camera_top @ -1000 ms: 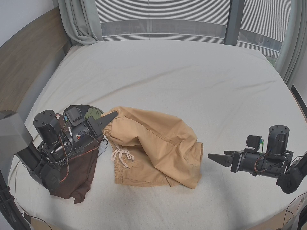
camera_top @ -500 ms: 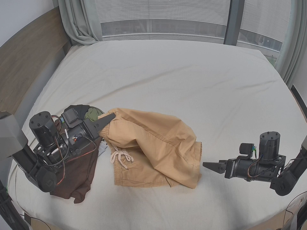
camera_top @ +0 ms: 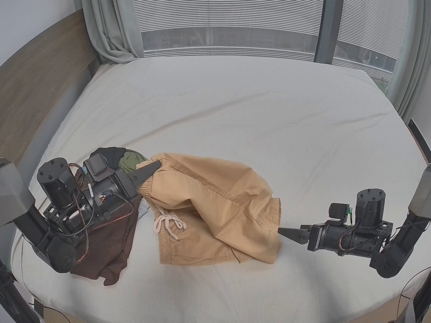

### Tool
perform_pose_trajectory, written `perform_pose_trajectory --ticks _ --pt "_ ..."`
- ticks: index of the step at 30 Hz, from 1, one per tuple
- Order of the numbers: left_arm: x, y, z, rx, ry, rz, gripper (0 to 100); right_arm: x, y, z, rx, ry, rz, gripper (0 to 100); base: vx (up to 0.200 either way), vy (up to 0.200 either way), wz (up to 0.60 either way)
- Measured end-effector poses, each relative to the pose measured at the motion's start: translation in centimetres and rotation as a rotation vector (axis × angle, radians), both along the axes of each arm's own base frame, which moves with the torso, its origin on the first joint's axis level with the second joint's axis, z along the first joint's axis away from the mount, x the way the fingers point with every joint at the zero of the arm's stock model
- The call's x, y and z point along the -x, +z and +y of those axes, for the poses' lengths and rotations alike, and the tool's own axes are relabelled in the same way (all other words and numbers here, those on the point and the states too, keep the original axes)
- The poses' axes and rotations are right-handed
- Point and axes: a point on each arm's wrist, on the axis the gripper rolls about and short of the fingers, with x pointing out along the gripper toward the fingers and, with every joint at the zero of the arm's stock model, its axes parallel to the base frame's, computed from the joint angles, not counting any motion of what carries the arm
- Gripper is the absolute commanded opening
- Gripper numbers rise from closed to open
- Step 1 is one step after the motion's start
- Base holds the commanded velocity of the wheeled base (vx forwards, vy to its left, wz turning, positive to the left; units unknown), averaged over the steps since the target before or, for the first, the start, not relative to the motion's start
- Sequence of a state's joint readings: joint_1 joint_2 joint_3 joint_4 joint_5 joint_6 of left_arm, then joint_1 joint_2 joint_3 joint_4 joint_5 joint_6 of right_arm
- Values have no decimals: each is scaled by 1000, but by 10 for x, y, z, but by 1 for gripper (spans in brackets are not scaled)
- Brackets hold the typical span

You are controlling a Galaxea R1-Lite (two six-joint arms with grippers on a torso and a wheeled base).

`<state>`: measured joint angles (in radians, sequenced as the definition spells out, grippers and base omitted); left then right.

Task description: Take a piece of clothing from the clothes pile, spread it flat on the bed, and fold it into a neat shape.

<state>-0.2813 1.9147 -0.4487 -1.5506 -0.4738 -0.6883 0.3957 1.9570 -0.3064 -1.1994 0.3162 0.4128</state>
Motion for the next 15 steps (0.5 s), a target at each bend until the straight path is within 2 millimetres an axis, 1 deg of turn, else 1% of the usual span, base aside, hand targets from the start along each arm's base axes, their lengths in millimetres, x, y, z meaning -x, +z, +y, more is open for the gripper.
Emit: perform_pose_trajectory --ticks 7,15 --pt "-2 -1 1 -1 4 -1 0 -7 -19 10 -49 2 -12 100 0 0 0" --pt "-3 -1 1 -1 7 2 0 -15 -50 17 -54 -3 6 100 0 0 0"
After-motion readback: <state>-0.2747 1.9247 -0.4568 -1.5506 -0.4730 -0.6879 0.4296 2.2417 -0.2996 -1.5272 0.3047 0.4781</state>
